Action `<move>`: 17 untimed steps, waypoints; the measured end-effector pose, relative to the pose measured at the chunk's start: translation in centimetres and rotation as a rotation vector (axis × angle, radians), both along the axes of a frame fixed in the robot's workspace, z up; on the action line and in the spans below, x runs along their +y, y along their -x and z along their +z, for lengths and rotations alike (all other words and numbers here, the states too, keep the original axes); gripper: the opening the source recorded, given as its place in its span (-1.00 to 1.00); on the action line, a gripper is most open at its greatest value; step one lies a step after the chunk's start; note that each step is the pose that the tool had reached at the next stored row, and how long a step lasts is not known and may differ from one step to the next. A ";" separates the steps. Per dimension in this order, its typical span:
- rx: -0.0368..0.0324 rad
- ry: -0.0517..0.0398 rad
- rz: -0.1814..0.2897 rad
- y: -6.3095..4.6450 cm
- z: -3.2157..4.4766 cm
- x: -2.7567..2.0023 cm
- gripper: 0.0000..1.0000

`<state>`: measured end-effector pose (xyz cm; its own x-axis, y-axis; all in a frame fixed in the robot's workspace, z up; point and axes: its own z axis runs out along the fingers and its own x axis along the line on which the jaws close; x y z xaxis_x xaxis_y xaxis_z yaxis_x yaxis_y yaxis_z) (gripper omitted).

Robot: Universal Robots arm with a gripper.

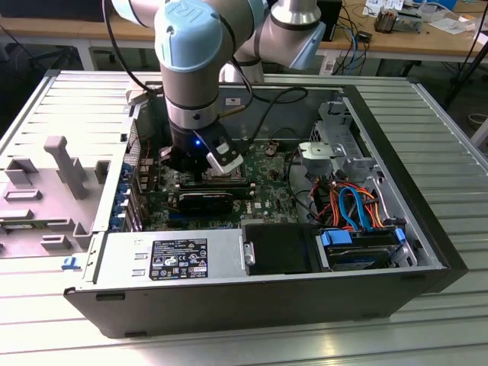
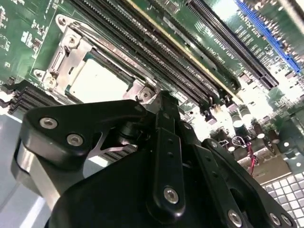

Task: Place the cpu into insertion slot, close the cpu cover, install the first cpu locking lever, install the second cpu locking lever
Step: 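Install the second cpu locking lever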

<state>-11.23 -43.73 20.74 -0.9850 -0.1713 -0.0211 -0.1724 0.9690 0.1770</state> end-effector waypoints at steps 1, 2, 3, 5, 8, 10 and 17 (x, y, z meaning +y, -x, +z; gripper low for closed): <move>-0.0002 -0.0089 0.000 0.0 -0.02 -0.33 -0.79; -0.0001 -0.0162 0.000 0.0 -0.01 -0.60 -0.79; 0.0001 -0.0234 0.000 0.0 0.00 -0.75 -0.79; 0.0001 -0.0293 0.001 0.0 0.05 -0.81 -0.79; 0.0001 -0.0306 0.002 0.0 1.50 -0.82 -0.79; 0.0001 -0.0310 0.002 0.0 2.23 -0.80 -0.79; 0.0059 -0.0324 0.001 -0.3 4.63 -0.77 -0.79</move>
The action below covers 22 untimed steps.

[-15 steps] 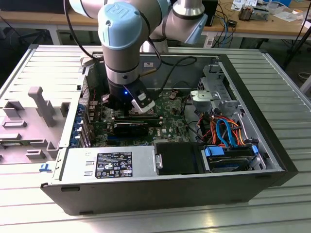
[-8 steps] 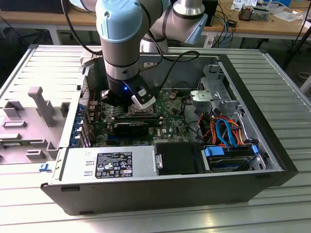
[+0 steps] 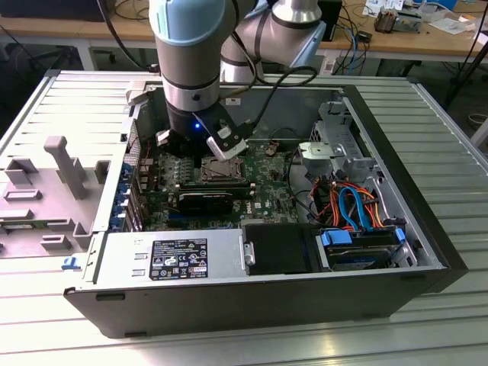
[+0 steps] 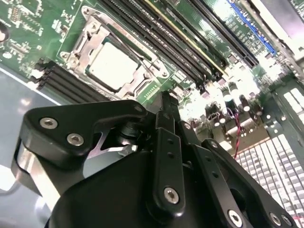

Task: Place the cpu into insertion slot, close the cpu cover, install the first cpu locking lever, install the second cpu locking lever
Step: 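Install the second cpu locking lever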

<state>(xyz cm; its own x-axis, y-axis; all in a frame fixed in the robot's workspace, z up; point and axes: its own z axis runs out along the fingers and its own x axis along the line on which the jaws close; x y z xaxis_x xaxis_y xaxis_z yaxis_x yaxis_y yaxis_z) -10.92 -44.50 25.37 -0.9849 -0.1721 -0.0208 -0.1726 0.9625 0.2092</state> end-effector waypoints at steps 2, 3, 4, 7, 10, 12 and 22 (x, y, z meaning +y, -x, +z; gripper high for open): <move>0.0115 -0.0026 0.000 -0.4 0.16 0.01 -0.79; 0.0214 -0.0042 0.000 -0.8 0.19 0.00 -0.79; 0.0305 -0.0058 0.000 -1.1 0.19 0.00 -0.79; 0.0667 -0.0101 0.000 -2.3 0.19 0.00 -0.79; 0.1167 -0.0119 0.000 -3.9 0.18 -0.02 -0.79; 0.1271 -0.0114 0.000 -4.1 0.16 -0.10 -0.79; 0.1302 -0.0116 0.000 -4.2 -0.95 -1.60 -0.79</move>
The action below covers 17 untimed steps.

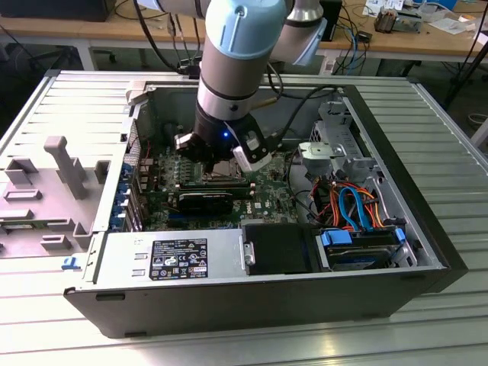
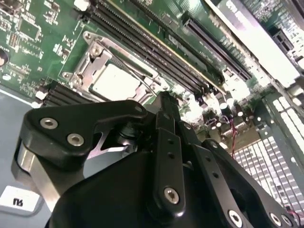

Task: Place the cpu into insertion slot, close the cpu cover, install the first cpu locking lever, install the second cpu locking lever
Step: 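Install the second cpu locking lever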

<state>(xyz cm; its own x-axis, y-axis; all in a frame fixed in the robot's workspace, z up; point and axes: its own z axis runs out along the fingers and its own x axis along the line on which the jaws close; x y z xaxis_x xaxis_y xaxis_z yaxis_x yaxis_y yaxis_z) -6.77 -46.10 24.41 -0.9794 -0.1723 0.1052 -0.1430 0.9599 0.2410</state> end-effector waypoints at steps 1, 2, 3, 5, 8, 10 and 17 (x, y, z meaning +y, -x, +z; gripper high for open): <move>0.0000 0.0000 0.000 0.0 -0.18 -0.01 -0.79; 0.0001 0.0001 0.000 0.1 -0.35 -0.05 -0.79; 0.0000 0.0000 0.000 0.1 -0.51 -0.08 -0.79; 0.0000 0.0000 0.000 0.3 -0.88 -0.13 -0.79; 0.0000 0.0001 0.000 0.4 -1.58 -0.15 -0.79; -0.0001 0.0003 0.000 0.5 -2.27 -0.14 -0.79; 0.0001 0.0008 0.000 1.7 -3.57 -0.15 -0.79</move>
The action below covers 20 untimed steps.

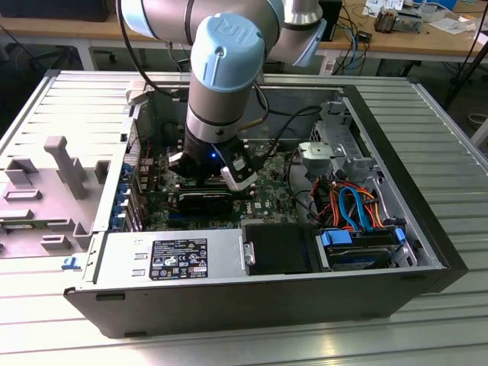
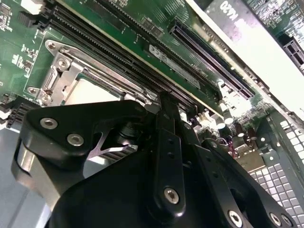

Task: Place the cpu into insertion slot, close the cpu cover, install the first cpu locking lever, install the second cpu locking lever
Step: 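Install the second cpu locking lever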

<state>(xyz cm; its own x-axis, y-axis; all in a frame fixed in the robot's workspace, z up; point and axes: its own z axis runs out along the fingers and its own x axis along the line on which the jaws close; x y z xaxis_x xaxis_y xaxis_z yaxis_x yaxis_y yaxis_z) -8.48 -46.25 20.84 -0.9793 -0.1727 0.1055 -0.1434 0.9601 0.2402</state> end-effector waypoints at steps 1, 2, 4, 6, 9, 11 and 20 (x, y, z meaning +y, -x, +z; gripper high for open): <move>0.0000 -0.0002 0.000 0.0 -0.01 0.01 -0.79; -0.0001 -0.0003 0.001 0.0 -0.02 0.01 -0.79; -0.0002 -0.0005 0.001 0.0 -0.10 0.07 -0.79; -0.0002 -0.0004 0.002 0.0 -0.24 0.08 -0.79; -0.0002 0.0004 0.002 0.0 -0.53 0.10 -0.79; -0.0002 0.0063 0.002 0.0 -0.56 0.11 -0.79; -0.0004 0.0297 0.004 0.1 -0.57 0.84 -0.79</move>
